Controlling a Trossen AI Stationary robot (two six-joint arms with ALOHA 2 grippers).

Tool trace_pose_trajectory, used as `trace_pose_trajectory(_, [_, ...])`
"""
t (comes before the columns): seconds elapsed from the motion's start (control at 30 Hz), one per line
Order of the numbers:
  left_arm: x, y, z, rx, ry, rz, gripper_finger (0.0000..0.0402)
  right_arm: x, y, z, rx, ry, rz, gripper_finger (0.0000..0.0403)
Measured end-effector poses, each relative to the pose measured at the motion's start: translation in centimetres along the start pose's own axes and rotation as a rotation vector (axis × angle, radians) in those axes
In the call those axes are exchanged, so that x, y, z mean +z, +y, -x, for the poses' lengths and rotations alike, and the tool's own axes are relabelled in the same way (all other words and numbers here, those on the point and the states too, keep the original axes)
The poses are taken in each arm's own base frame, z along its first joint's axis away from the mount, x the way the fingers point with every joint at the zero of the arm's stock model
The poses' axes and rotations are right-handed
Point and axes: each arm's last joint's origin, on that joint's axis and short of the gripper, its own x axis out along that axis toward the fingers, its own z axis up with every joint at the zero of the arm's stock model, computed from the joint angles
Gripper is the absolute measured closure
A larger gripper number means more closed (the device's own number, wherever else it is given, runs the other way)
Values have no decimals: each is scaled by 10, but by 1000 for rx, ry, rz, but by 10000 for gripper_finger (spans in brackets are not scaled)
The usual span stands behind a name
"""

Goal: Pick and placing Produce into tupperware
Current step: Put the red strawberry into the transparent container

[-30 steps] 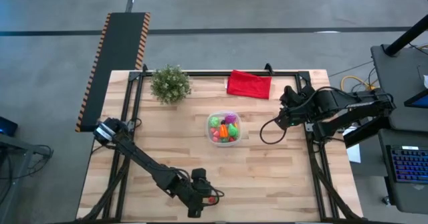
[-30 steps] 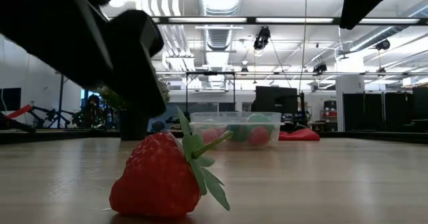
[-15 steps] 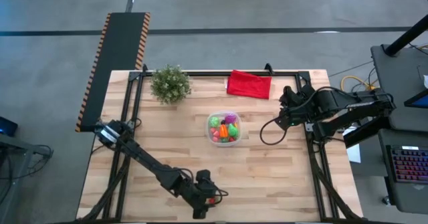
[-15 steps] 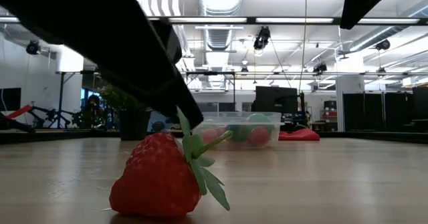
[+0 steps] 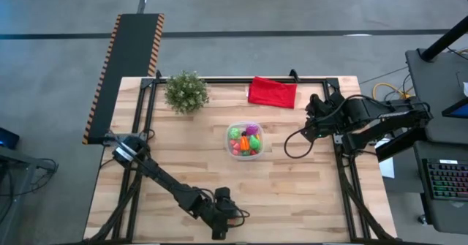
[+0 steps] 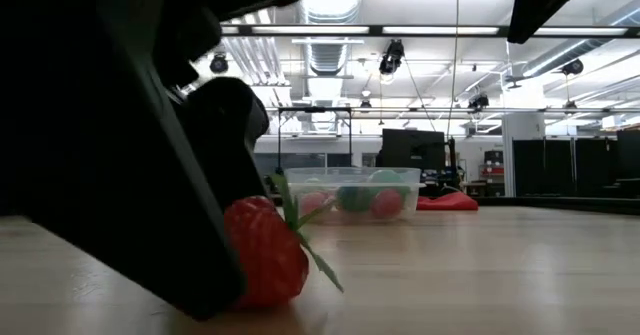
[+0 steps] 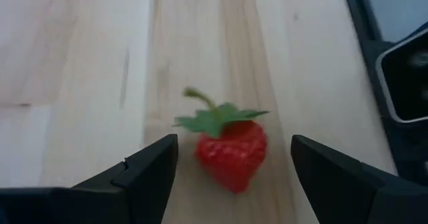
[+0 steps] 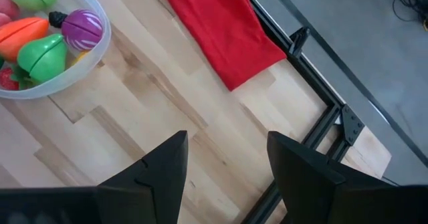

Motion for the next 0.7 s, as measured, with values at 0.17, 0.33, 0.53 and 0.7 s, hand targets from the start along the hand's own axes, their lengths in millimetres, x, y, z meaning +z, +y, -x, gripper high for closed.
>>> trace_pose_trajectory(0.17, [2, -2, 3, 14, -23, 1, 142, 0, 0, 0, 0, -1, -1, 204])
trace_pose_trajectory(0.33, [5, -1, 5, 36, -44, 6, 184, 1, 0, 0, -9, -13, -2, 204])
trace_pose_trajectory(0.53, [2, 0, 4, 33, -34, 3, 230, 1, 0, 0, -8, -15, -4, 204])
trace_pose_trajectory(0.7, [1, 1, 4, 36, -31, 4, 248, 1, 0, 0, -7, -15, -4, 204])
